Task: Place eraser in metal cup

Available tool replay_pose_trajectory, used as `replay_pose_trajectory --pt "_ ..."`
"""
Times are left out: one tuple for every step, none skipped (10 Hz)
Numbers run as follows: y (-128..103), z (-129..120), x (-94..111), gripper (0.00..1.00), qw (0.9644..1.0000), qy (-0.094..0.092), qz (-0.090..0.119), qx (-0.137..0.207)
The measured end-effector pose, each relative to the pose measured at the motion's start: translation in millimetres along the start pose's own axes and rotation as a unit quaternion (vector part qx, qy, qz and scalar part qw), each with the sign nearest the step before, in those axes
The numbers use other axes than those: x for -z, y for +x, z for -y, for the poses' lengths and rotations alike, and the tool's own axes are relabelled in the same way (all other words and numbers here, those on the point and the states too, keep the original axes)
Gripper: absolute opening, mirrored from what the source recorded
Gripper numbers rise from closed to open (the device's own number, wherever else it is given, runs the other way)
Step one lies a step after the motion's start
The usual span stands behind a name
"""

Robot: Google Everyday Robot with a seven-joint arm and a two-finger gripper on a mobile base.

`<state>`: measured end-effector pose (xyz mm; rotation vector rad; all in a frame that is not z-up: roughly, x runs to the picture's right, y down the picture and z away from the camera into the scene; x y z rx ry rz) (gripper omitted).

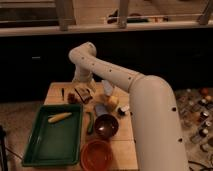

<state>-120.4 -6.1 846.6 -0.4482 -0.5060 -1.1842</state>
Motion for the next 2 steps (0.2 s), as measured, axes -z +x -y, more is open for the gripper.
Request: replay_pose_trajectory --pt "-0.1 0.3 -0.2 0.80 1.0000 0.000 0.001 0.000" --pt "-0.1 1.4 -0.2 0.80 1.0000 0.001 0.002 0.002"
